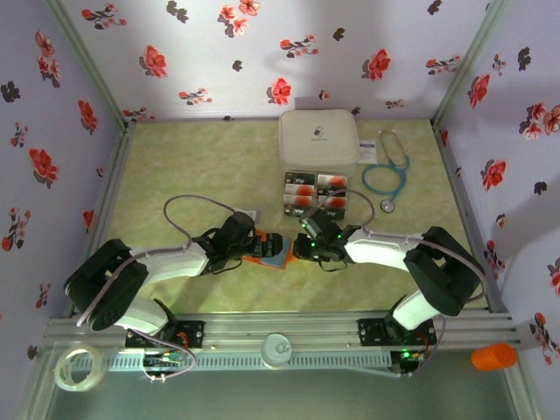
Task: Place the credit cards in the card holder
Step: Press the card holder at the center of the table.
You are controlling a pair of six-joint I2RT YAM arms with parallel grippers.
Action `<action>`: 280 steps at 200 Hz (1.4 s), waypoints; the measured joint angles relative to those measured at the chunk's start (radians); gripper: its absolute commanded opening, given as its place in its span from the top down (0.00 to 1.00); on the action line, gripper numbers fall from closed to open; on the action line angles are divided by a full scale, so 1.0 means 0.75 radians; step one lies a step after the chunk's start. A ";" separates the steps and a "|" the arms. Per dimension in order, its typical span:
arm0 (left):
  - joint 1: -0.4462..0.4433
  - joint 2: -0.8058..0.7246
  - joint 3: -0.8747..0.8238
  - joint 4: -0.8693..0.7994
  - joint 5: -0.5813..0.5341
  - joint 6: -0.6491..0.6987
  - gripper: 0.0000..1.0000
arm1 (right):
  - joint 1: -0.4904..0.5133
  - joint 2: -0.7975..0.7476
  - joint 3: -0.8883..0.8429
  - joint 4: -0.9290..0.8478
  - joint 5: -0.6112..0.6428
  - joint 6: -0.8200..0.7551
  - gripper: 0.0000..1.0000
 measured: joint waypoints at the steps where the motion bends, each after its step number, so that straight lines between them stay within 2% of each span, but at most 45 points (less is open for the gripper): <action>1: 0.000 0.000 0.000 0.000 0.000 0.000 0.00 | 0.000 0.001 0.000 0.000 0.000 0.003 1.00; 117: -0.001 0.047 0.028 -0.020 -0.003 0.022 0.00 | -0.130 0.030 0.080 -0.056 -0.003 -0.178 1.00; 142: -0.004 0.071 0.035 -0.013 -0.003 0.025 0.00 | -0.131 0.039 0.081 -0.056 -0.011 -0.192 0.77; 155: -0.008 0.078 0.038 -0.004 -0.003 0.025 0.00 | -0.131 0.038 0.081 -0.056 -0.013 -0.188 0.74; 170: -0.011 0.079 0.038 0.003 -0.003 0.025 0.00 | -0.131 0.026 0.081 -0.058 -0.014 -0.184 0.75; 224: -0.017 0.081 0.038 0.011 -0.006 0.025 0.00 | -0.131 -0.099 0.119 -0.061 -0.024 -0.109 0.93; 280: -0.018 0.081 0.038 0.011 -0.007 0.026 0.00 | -0.109 0.025 0.202 -0.010 -0.048 -0.048 0.98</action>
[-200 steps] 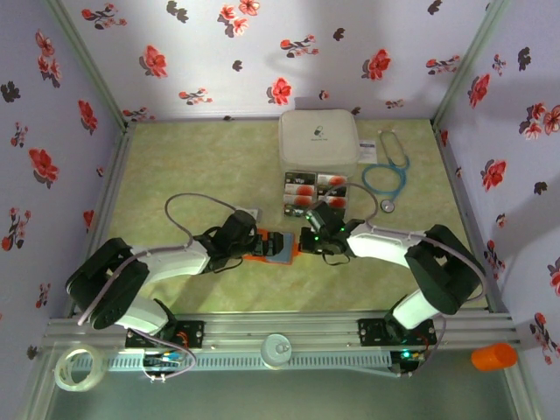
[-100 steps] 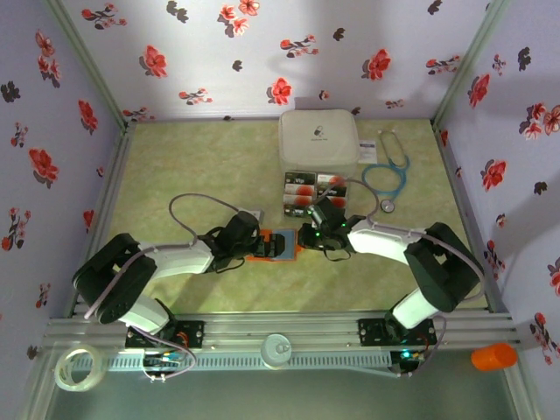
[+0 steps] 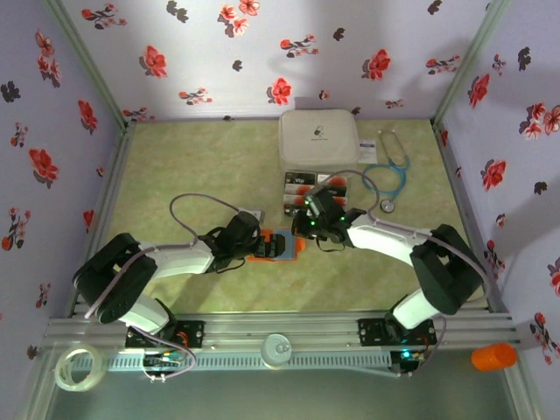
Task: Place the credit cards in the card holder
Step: Press the card holder at the center of the table, then flip over the card slot in the card holder.
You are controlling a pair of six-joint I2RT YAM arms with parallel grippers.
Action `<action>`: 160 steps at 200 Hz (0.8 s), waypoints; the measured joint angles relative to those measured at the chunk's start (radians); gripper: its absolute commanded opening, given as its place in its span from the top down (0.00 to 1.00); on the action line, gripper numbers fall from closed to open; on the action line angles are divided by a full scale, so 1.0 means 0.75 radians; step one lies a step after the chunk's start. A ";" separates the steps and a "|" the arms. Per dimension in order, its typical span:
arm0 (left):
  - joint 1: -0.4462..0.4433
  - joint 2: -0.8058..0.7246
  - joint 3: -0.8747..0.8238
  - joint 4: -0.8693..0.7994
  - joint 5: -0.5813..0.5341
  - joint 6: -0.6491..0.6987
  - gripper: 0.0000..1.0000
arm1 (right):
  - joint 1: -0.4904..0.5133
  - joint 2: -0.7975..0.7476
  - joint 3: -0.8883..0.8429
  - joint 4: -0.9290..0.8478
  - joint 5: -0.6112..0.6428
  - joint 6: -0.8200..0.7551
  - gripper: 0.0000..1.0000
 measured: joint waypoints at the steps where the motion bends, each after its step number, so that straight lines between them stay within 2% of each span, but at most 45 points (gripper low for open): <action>1: 0.000 0.000 0.000 0.000 0.000 0.000 0.00 | 0.001 0.004 0.001 0.001 -0.001 0.001 0.99; 55: -0.001 0.000 0.000 -0.001 -0.002 0.001 0.00 | 0.008 0.194 0.016 0.065 -0.025 0.013 1.00; 160: -0.019 0.030 0.036 -0.081 -0.114 0.044 0.06 | 0.001 0.293 0.016 0.268 -0.136 0.030 1.00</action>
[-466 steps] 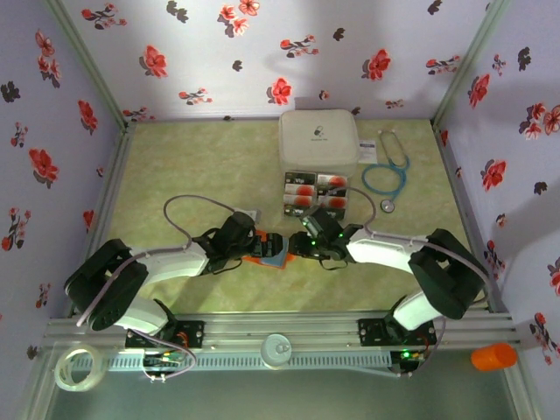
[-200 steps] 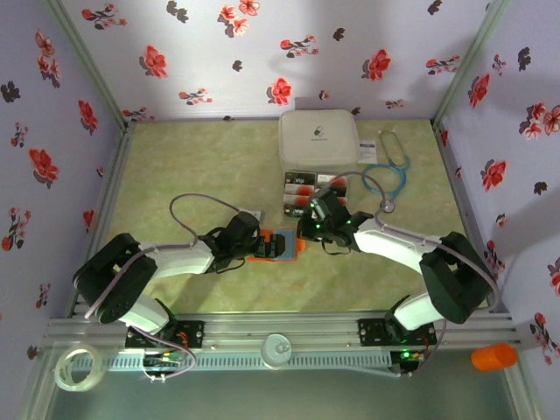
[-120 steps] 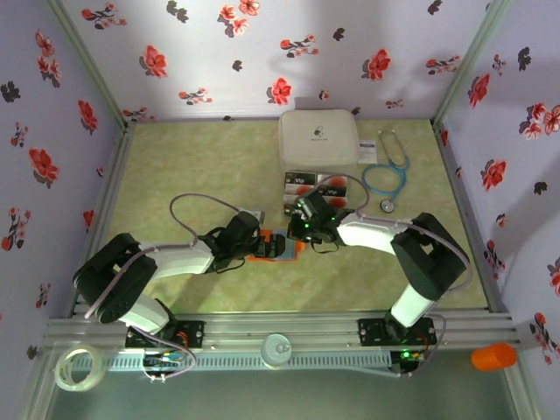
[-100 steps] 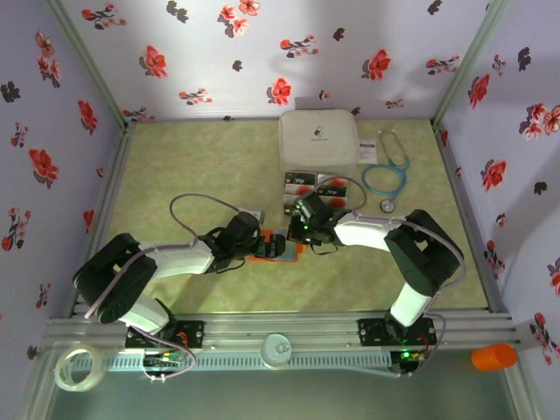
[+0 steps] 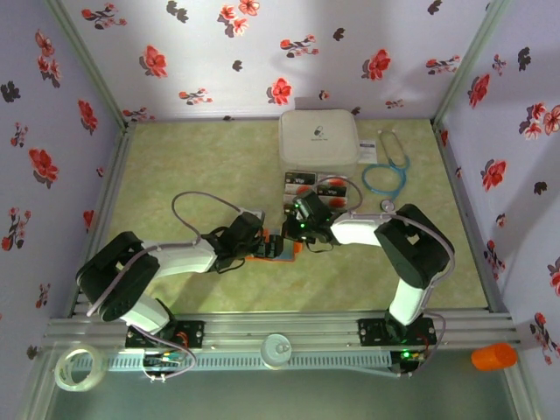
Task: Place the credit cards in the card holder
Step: Flip over the card slot in the card holder.
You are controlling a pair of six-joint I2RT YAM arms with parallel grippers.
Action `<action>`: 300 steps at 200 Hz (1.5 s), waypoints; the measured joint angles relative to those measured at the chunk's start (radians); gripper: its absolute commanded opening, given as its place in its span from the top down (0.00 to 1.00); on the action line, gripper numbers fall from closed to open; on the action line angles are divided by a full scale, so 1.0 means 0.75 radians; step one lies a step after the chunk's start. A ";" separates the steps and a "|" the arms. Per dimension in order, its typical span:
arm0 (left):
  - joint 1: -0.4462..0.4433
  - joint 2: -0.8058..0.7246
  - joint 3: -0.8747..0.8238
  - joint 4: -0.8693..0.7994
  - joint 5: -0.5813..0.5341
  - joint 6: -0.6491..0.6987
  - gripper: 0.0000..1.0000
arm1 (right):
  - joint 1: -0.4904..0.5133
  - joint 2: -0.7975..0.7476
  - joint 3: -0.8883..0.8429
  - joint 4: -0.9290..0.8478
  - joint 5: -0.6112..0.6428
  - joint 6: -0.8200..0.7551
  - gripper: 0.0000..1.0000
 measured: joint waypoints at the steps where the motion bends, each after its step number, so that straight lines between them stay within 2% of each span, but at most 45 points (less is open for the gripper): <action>1: 0.000 0.001 0.000 0.000 -0.001 0.000 0.06 | 0.000 0.001 0.000 0.002 -0.003 0.000 1.00; 53: -0.006 0.028 0.006 -0.004 -0.046 0.032 0.19 | 0.001 0.009 -0.001 0.026 -0.024 0.020 1.00; 114: -0.009 0.058 0.012 -0.004 -0.111 0.063 0.39 | 0.001 0.009 -0.002 0.027 -0.025 0.026 1.00; 134: -0.010 0.067 0.013 -0.003 -0.129 0.069 0.46 | 0.001 0.009 -0.001 0.026 -0.030 0.031 0.95; 142: -0.011 0.069 0.014 0.000 -0.135 0.070 0.46 | 0.001 0.009 -0.001 0.026 -0.030 0.031 0.89; 163: -0.012 0.077 0.015 0.012 -0.139 0.070 0.48 | 0.000 -0.001 -0.001 0.022 -0.034 0.043 0.68; 183: -0.016 0.086 0.016 0.032 -0.140 0.070 0.49 | 0.002 -0.036 0.002 0.001 -0.028 0.037 0.59; 270: -0.022 0.093 0.016 0.047 -0.142 0.070 0.50 | 0.002 -0.073 0.002 -0.060 -0.013 0.036 0.52; 300: -0.022 0.093 0.016 0.047 -0.142 0.070 0.50 | 0.002 -0.073 0.001 -0.059 -0.014 0.041 0.54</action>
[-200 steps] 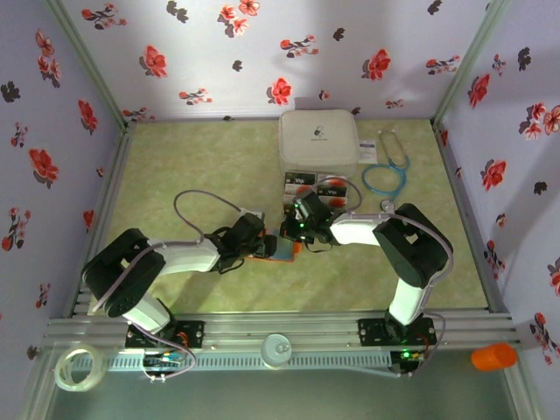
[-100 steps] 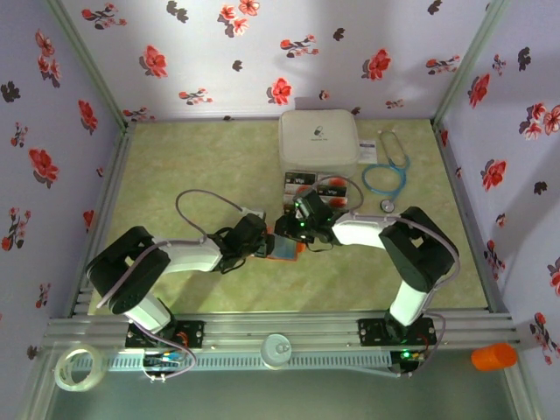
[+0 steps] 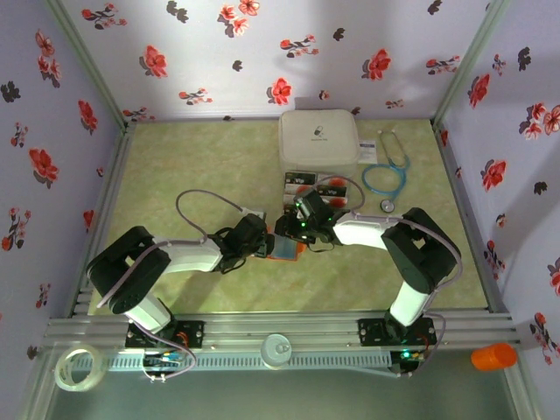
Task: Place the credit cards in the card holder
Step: Flip over the card slot in the card holder.
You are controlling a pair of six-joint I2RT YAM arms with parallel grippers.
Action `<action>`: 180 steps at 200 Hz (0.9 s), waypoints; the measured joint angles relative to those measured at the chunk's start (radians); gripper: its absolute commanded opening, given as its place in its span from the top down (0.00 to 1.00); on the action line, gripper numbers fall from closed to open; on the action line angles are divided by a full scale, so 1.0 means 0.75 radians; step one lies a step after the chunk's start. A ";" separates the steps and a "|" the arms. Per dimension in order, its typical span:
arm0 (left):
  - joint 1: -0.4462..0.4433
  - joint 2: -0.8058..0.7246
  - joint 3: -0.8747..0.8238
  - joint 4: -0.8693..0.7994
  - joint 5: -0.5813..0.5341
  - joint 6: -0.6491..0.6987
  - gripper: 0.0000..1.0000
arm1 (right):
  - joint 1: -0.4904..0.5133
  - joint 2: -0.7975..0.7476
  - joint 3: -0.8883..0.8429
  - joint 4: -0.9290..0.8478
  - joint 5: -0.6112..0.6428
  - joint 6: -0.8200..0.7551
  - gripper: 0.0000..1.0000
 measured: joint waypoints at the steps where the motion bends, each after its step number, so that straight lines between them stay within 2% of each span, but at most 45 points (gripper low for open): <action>1: 0.000 0.000 0.000 0.000 0.000 0.000 0.50 | 0.000 0.000 0.000 0.000 0.000 0.000 0.54; 35: 0.000 0.000 0.000 0.002 0.001 -0.001 0.47 | -0.001 0.001 0.001 0.014 -0.041 0.012 0.61; 64: -0.005 -0.010 -0.002 0.005 0.013 -0.006 0.38 | -0.001 0.001 0.001 0.063 -0.085 0.040 0.63; 105: -0.017 -0.110 -0.049 -0.037 0.047 -0.035 0.11 | -0.001 0.000 0.000 0.103 -0.119 0.083 0.60; 127: -0.018 -0.215 -0.080 -0.067 0.045 -0.065 0.01 | -0.001 -0.001 0.000 0.124 -0.134 0.108 0.57; 180: 0.023 -0.478 -0.143 -0.080 0.016 -0.130 0.00 | 0.015 -0.027 0.001 0.141 -0.150 0.142 0.54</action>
